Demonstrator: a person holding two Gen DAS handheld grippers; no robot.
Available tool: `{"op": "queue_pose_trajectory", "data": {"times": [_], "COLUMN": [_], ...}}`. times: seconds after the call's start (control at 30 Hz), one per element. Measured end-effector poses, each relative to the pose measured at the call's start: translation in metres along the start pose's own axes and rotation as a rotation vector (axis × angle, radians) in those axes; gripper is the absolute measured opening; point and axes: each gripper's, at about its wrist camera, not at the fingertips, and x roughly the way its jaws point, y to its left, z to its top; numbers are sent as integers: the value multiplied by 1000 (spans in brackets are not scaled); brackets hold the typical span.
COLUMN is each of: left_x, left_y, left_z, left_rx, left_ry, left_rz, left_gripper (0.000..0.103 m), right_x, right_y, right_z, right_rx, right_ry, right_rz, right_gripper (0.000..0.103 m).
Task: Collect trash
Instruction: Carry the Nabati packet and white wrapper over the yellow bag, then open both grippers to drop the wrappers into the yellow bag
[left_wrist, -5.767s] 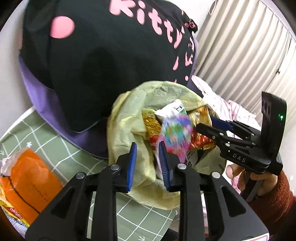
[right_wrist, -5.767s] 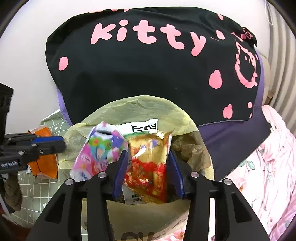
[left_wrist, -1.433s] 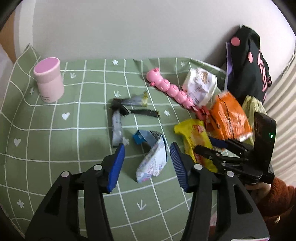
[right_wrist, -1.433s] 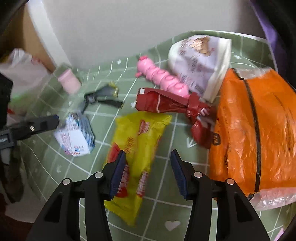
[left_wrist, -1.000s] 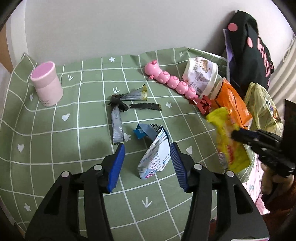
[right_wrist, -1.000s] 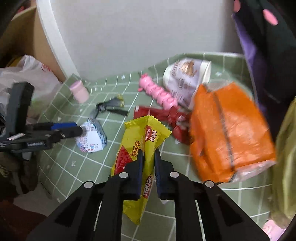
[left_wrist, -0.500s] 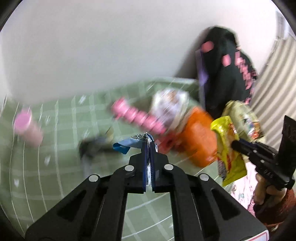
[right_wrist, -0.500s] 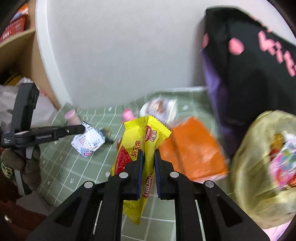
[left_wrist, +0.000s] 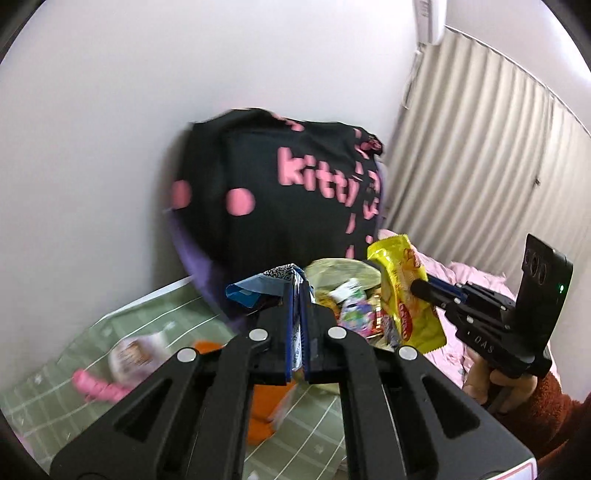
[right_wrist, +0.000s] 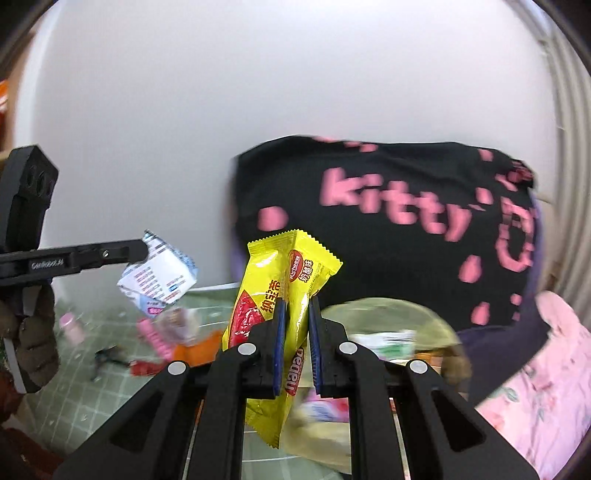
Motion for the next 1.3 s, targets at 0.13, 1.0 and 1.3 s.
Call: {"op": "queue_pose_trajectory", "data": {"times": [0.13, 1.0, 1.3], "left_x": [29, 213, 212], "left_y": [-26, -74, -65], "left_z": [7, -44, -53], "left_rx": [48, 213, 185], "left_ry": [23, 414, 431], "left_rz": [-47, 1, 22], "left_gripper": [3, 4, 4], "right_x": [-15, 101, 126], "right_y": [-42, -118, -110], "right_z": [-2, -44, -52], "right_rx": [58, -42, -98], "right_ry": [-13, 298, 358], "right_rz": [-91, -66, -28], "right_gripper": [12, 12, 12]}}
